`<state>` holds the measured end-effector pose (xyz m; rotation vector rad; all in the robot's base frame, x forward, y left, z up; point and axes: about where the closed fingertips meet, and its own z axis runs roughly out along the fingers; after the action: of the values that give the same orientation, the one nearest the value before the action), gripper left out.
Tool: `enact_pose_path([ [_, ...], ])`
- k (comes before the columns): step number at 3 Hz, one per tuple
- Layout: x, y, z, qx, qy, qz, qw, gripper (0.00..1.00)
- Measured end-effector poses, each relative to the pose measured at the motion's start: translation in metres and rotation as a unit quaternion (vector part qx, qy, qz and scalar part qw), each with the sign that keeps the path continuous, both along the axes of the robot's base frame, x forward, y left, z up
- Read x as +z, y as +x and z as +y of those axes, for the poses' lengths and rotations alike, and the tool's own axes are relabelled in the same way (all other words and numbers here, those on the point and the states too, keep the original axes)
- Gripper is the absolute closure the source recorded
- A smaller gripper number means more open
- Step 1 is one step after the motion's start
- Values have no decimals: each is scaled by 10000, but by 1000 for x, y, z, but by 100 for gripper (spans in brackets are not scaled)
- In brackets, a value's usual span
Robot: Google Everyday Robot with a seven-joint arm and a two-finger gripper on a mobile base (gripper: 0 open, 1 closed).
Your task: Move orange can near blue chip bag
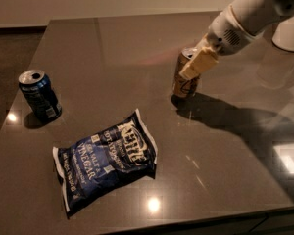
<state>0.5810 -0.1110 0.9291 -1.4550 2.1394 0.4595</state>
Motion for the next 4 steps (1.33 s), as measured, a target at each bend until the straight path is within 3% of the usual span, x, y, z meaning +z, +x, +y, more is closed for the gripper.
enact_pose_path([
  [1,7,-40,8,437,-5,-109,9990,100],
  [3,1,-100,37,1170,-94,-179,9929,100],
  [4,-9,-117,48,1341,-176,-208,9906,81],
])
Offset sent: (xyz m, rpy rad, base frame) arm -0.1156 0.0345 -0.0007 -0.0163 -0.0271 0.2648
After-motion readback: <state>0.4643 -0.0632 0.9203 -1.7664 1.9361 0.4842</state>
